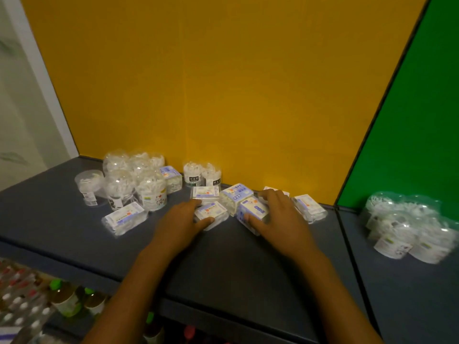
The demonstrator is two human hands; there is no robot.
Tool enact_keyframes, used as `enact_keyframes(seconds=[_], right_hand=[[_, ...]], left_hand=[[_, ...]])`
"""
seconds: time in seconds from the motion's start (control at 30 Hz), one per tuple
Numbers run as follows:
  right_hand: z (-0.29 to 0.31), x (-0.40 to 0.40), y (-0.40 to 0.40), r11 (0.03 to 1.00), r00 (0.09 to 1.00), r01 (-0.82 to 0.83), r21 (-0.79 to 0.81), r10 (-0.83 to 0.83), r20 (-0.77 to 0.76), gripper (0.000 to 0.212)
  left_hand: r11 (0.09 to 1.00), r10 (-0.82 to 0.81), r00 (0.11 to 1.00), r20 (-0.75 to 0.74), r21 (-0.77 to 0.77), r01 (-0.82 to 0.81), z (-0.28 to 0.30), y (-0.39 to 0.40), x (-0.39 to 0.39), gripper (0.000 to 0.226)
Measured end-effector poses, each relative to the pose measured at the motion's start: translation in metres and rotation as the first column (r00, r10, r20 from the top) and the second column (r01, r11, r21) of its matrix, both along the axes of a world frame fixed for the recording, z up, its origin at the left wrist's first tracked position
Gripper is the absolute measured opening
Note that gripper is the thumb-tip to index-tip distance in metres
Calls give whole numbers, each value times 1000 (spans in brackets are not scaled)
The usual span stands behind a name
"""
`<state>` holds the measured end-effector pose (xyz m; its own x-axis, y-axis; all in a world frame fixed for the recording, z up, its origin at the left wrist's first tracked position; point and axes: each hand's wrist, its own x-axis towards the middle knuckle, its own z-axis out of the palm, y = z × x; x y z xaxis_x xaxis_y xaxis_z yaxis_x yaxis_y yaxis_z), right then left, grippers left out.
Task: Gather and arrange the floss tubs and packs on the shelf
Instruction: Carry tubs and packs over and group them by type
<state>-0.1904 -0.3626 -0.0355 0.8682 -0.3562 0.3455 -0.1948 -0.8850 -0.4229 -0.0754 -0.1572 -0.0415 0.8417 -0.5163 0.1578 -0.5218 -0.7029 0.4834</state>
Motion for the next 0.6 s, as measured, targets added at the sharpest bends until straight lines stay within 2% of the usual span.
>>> enact_keyframes(seconds=[0.17, 0.27, 0.4, 0.5, 0.6], right_hand=[[-9, 2, 1, 998, 999, 36, 60, -38, 19, 74], [-12, 0, 2, 997, 998, 31, 68, -34, 43, 70], [-13, -3, 3, 997, 998, 20, 75, -24, 63, 71], [-13, -4, 2, 997, 997, 7, 82, -13, 73, 70], [-12, -7, 2, 995, 998, -9, 96, 3, 65, 67]], left_hand=[[999, 5, 1000, 4, -48, -5, -1, 2, 6, 65], [972, 79, 996, -35, -219, -85, 0, 0, 4, 63], [826, 74, 978, -195, -537, -170, 2, -12, 1, 52], [649, -100, 929, -357, -731, -211, 6, -23, -4, 38], [542, -274, 830, -486, -791, -284, 3, -30, -10, 28]])
